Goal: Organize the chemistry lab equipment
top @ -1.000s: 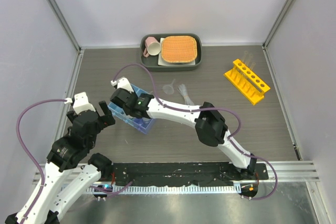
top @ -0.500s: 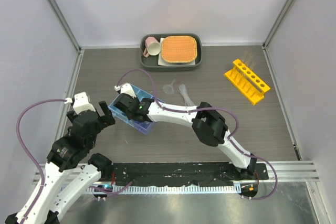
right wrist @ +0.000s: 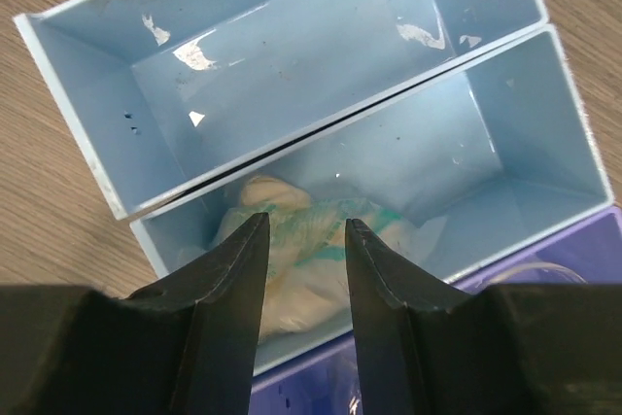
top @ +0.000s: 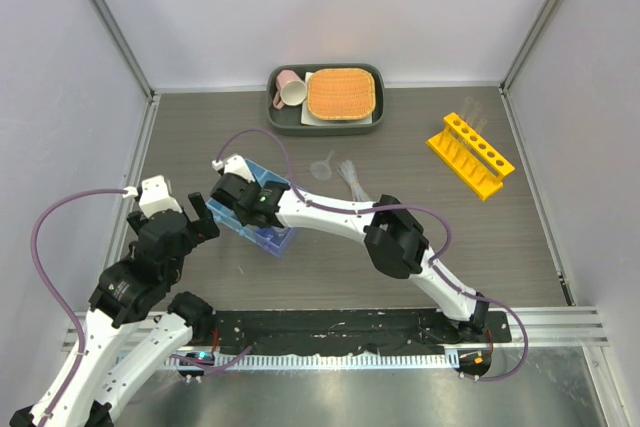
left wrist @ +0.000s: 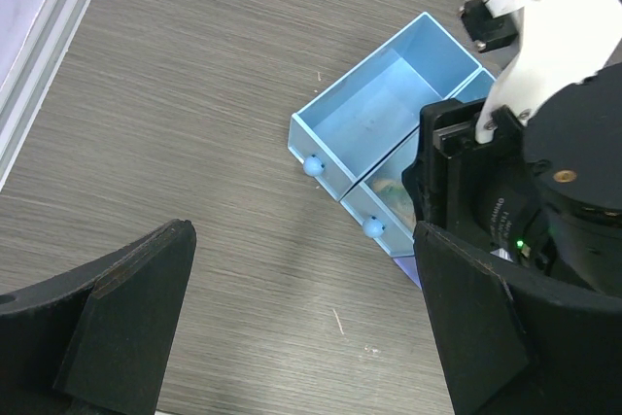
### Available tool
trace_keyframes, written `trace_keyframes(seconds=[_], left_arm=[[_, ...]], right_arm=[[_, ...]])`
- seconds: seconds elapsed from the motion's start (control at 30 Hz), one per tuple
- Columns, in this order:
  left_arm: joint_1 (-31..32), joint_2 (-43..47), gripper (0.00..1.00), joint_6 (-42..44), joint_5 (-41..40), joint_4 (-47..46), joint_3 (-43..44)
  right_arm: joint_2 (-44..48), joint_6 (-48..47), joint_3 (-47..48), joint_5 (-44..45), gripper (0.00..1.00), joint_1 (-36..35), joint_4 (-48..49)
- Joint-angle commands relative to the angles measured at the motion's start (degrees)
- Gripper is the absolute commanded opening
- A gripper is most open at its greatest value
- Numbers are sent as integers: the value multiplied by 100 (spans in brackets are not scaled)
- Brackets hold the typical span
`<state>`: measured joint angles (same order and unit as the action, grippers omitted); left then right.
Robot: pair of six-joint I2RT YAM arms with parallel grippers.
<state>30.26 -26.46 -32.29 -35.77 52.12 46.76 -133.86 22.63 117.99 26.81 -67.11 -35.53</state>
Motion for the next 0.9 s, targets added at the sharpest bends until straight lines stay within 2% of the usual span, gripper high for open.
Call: trace_keyframes(seconds=[0.0,0.17,0.37,0.6,0.7,0.87], left_arm=[[6,-26,100,74,-18,-220,70],[6,-26,100,74,-18,-228,70],[6,-44,100,74,0,-237,70],[6,-61,100,83,26,-237,61],[6,-70,100,83,44,-246,52],[15,-79,99,92,61,-246,61]], right_arm=[[878,-101,172,237,43,-21,-130],[1336,-154,-39,377,43,-21,-165],[2056,-347,-653,1028,45,22,-165],[2820,-242,-1840,783,45,751,246],[3015,-233,-2376,440,45,1296,554],[2726,-1030,-2466,570,46,1710,477]])
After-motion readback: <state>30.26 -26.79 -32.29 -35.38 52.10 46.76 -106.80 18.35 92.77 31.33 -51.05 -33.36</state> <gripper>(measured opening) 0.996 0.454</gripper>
